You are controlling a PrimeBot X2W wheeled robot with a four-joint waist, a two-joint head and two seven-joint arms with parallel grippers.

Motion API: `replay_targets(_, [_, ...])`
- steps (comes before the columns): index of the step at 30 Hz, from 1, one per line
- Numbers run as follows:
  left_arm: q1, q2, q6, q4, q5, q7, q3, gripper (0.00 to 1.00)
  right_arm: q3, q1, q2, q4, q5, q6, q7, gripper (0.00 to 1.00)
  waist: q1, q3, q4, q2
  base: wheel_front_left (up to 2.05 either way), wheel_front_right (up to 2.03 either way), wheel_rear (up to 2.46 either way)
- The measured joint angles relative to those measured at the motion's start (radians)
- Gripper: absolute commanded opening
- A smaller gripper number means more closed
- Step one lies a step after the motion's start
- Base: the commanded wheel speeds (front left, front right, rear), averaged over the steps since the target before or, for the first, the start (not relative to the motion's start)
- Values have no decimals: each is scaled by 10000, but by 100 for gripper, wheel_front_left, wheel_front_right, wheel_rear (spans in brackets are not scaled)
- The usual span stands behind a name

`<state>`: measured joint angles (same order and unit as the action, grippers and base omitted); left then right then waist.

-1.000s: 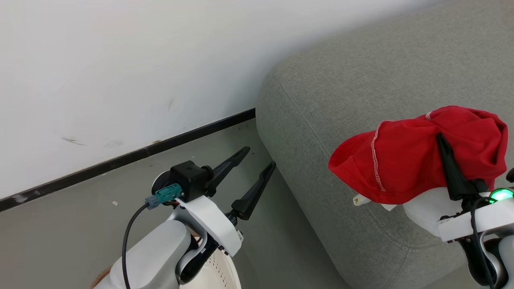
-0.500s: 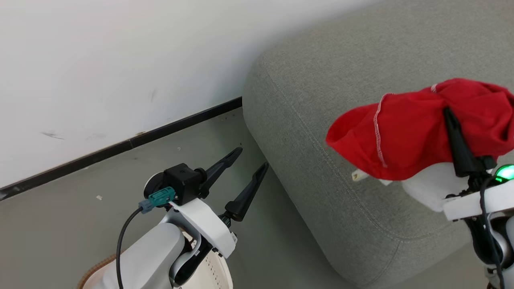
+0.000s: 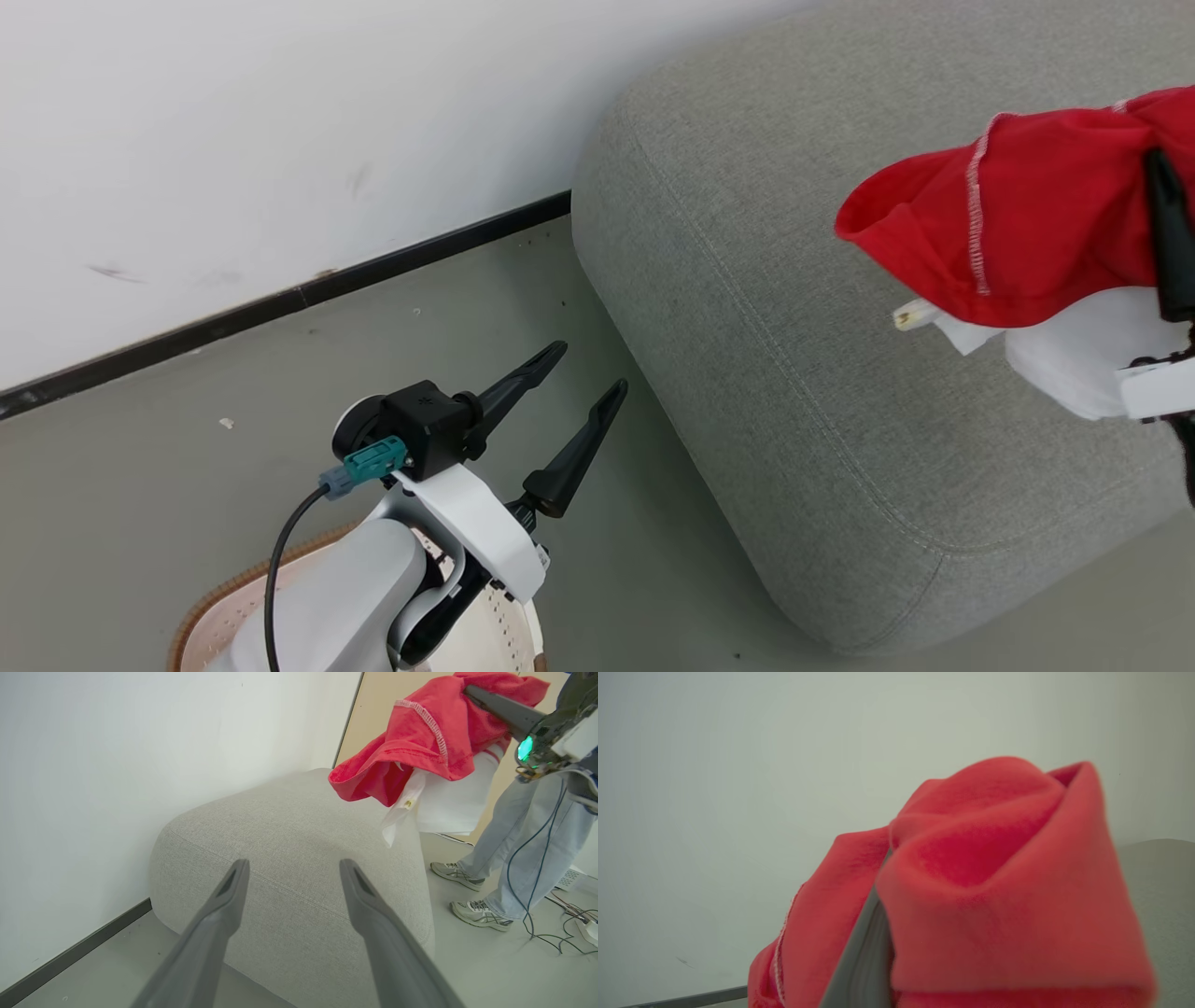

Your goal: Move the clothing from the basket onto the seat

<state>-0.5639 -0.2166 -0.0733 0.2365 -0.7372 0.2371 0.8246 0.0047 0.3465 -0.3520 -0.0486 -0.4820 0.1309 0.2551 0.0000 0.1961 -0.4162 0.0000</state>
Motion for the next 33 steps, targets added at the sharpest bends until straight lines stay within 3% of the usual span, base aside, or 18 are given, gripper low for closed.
replay_targets(20, [-33,-485,360,-834,180,-640,-25,100,224,2268,-1505,-2895,-1081,0,0,0,0,1263,526,0,0,0,0])
replay_targets(33, [-380,-761,633,-1565,355,-922,-184,100,-299,3999,-2148,-4071,-853,0,0,0,0,2266,999,0,0,0,0])
